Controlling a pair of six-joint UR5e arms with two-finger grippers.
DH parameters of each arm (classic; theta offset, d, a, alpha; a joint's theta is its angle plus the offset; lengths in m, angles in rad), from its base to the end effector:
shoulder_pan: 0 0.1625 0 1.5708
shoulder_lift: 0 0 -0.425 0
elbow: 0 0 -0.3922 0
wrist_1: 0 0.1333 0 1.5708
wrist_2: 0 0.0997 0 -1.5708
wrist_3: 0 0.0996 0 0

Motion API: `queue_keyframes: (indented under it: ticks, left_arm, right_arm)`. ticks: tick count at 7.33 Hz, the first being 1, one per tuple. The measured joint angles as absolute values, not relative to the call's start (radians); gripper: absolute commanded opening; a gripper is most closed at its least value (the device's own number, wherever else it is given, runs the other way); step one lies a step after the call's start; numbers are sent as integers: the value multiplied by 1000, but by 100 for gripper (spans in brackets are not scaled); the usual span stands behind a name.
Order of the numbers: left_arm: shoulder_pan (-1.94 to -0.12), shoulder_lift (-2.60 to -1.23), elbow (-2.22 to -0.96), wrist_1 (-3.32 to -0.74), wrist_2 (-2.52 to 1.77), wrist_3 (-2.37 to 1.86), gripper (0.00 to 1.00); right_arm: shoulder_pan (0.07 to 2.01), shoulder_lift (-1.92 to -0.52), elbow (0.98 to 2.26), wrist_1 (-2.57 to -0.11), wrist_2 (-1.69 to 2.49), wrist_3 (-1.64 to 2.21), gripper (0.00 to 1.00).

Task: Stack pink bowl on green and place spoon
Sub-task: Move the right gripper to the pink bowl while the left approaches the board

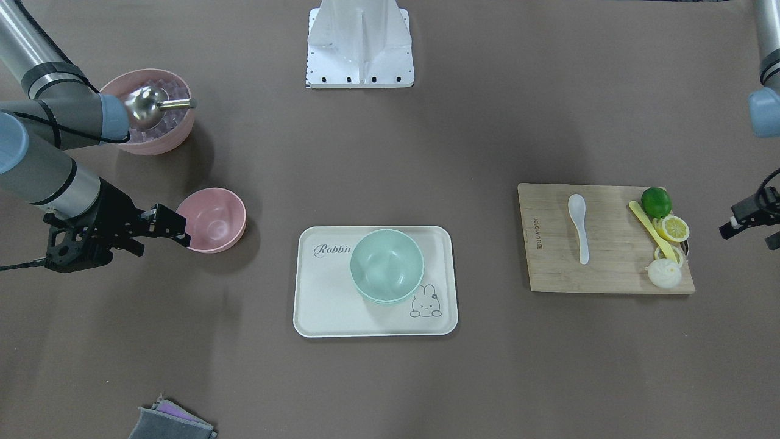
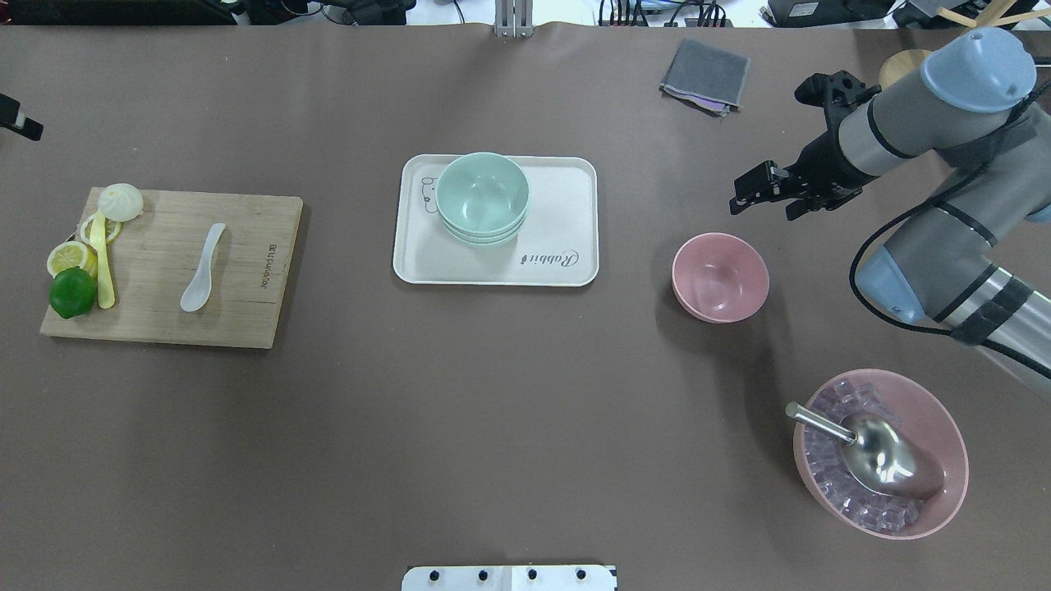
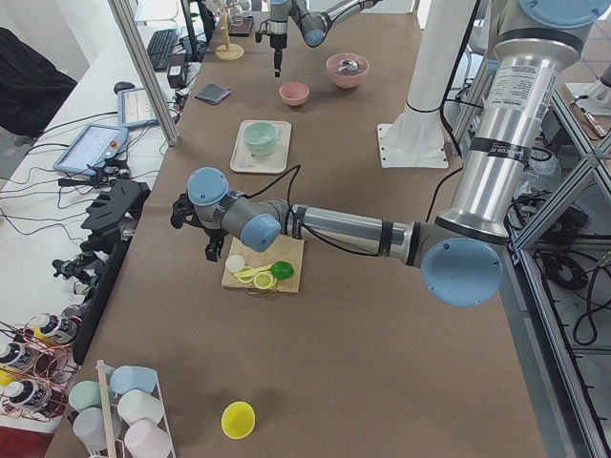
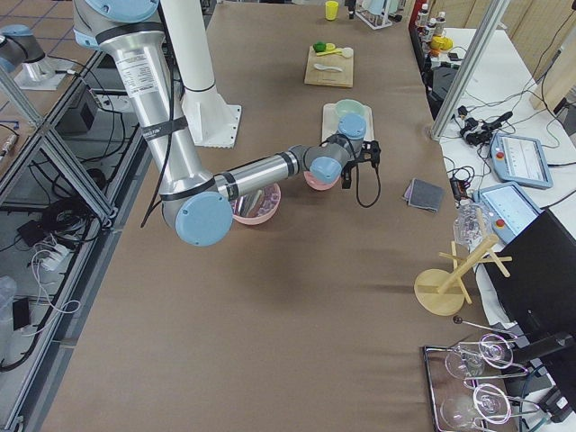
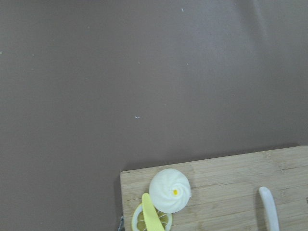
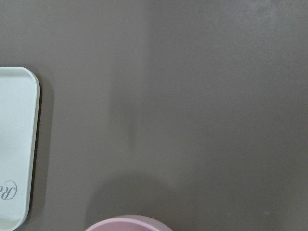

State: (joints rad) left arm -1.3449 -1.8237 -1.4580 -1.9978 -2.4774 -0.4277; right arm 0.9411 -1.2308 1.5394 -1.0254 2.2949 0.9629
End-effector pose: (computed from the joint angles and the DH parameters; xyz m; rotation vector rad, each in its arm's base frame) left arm 0.0835 -0.6085 0.5174 0.2158 1.0013 0.0731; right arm -0.3208 -0.5546 0.4179 0.0847 -1.0528 -0.0073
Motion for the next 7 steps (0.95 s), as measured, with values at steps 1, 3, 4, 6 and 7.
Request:
queue_keyframes:
  ticks: [1, 3, 4, 6, 7]
  left_arm:
    - [-1329, -1833, -1459, -1998, -2477, -450, 98]
    - [-1304, -1849, -1456, -1998, -2476, -477, 98]
    - [-1300, -1853, -1456, -1998, -2476, -484, 98]
    - [-1298, -1859, -1453, -1998, -2477, -491, 98]
    - [-1297, -1861, -1453, -1998, -2477, -493, 98]
  right_arm:
    - [922, -1237, 1538, -1025, 2297, 967, 99]
    - [887, -1256, 1538, -1028, 2302, 969, 58]
    - [882, -1270, 1539, -1027, 2308, 968, 44]
    - [880, -1289, 1545, -1024, 2322, 959, 0]
    - [880, -1296, 1551, -1022, 2323, 955, 0]
